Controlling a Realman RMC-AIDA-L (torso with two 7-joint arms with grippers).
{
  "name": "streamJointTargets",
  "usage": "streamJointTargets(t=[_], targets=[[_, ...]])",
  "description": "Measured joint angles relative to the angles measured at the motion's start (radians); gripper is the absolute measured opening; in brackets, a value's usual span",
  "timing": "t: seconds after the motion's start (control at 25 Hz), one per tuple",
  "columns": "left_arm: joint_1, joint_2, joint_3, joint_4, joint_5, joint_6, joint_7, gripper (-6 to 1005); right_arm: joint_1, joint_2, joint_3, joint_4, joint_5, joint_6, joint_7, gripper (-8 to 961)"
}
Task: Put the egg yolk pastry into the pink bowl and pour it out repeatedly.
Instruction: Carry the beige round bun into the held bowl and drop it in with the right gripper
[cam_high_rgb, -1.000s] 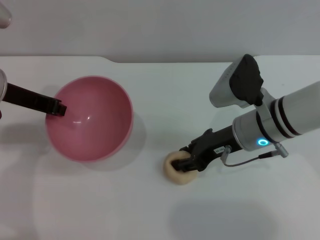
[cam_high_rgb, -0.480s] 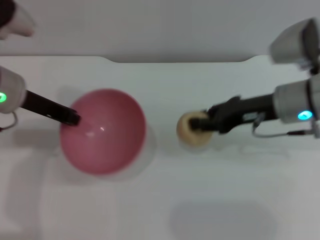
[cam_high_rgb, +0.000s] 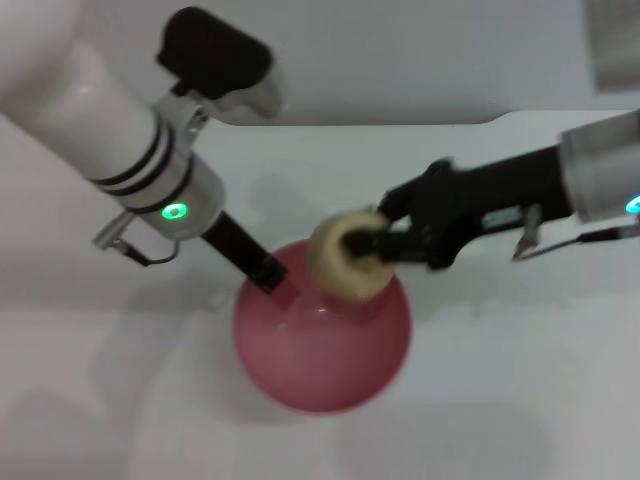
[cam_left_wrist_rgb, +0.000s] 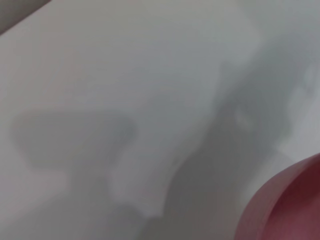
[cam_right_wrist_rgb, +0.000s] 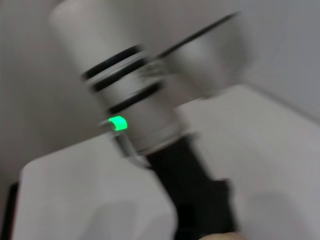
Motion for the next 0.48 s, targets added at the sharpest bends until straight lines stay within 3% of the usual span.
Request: streamJointTargets(t=[0.2, 0.48], targets=[[-0.025, -0.002, 0.04, 0.0, -0.023, -0.019, -0.006, -2, 0.052, 0.001, -0.13, 0.026, -0.094, 0.006, 0.047, 190], [-0.021, 0.003, 0.035, 0.001, -0.031, -0.03, -0.002, -1, 0.069, 0.002, -0.153, 0.033, -0.146, 0.035, 0.124, 249]])
